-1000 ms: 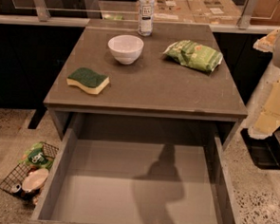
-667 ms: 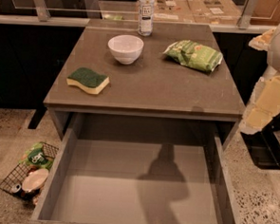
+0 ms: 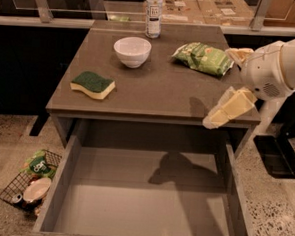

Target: Place sponge into top drawer

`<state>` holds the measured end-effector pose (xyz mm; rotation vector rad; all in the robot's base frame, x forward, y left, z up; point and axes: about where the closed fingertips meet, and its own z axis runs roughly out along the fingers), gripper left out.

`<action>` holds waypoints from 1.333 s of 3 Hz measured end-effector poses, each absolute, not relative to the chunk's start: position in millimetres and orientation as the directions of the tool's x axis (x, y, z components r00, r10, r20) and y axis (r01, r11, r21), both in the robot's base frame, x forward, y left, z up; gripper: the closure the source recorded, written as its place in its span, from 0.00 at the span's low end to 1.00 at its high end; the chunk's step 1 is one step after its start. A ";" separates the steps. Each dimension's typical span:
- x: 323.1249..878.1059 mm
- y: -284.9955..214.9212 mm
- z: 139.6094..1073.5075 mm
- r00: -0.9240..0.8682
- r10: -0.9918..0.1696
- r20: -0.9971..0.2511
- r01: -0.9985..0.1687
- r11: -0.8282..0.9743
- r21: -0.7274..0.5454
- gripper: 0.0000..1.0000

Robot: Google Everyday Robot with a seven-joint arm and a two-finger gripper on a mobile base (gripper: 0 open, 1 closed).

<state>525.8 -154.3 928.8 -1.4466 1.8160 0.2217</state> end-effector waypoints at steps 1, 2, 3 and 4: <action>590.5 -98.4 927.1 0.034 -0.612 -0.790 -0.833 0.419 -0.361 0.00; 595.7 -93.9 925.4 0.033 -0.601 -0.799 -0.839 0.417 -0.349 0.00; 621.1 -63.0 916.3 0.038 -0.554 -0.832 -0.868 0.394 -0.302 0.00; 643.2 -20.5 902.5 0.027 -0.504 -0.863 -0.901 0.362 -0.240 0.00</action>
Offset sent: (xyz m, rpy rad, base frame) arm 0.0752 0.0687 -0.0060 0.1457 -0.0269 -0.2131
